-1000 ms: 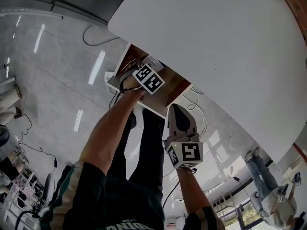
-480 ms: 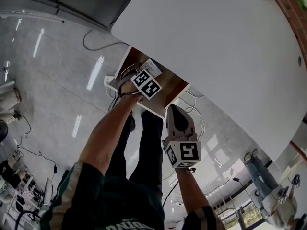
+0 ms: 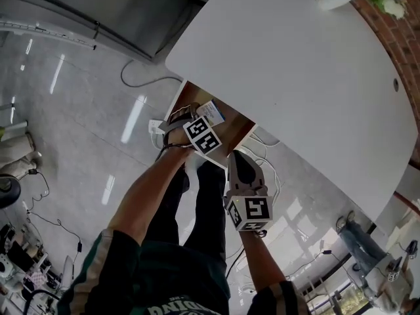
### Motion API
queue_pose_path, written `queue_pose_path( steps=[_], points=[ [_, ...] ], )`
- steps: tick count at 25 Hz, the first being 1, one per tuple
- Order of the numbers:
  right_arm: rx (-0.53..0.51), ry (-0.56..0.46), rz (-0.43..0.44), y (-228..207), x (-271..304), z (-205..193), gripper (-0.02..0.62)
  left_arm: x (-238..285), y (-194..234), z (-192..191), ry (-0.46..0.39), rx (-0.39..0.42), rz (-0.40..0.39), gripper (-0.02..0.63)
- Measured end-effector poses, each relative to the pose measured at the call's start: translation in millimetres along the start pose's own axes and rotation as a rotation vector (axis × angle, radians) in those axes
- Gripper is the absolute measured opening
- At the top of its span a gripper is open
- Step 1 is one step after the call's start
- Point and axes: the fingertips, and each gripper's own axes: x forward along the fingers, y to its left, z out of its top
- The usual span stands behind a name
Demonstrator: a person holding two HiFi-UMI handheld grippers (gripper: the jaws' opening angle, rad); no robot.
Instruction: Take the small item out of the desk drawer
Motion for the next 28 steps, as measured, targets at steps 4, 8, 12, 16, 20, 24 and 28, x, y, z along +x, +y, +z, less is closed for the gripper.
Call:
queue_pose_path(
  steps=[4,8,12,16,20,24,28],
  points=[
    [0.002,-0.011,-0.010,7,-7,10,0.025,-20,-5,-4,0.001,0.120,0.010,0.417],
    [0.003,-0.015,-0.019,15,-17,12,0.025,-39,-7,-8,-0.006,0.171,0.013,0.417],
    [0.000,-0.018,-0.023,25,-28,15,0.025,-63,-9,-10,-0.025,0.182,0.014,0.417],
    [-0.004,-0.026,-0.036,33,-42,21,0.025,-93,-14,-11,-0.067,0.150,0.006,0.417],
    [-0.008,-0.040,-0.064,37,-58,30,0.025,-123,-17,-13,-0.102,0.110,0.004,0.417],
    [-0.004,-0.052,-0.090,40,-70,38,0.025,-152,-16,-12,-0.144,0.078,0.009,0.417],
    [-0.005,-0.080,-0.088,50,-76,49,0.025,-182,-11,-11,-0.199,0.083,0.025,0.417]
  ],
)
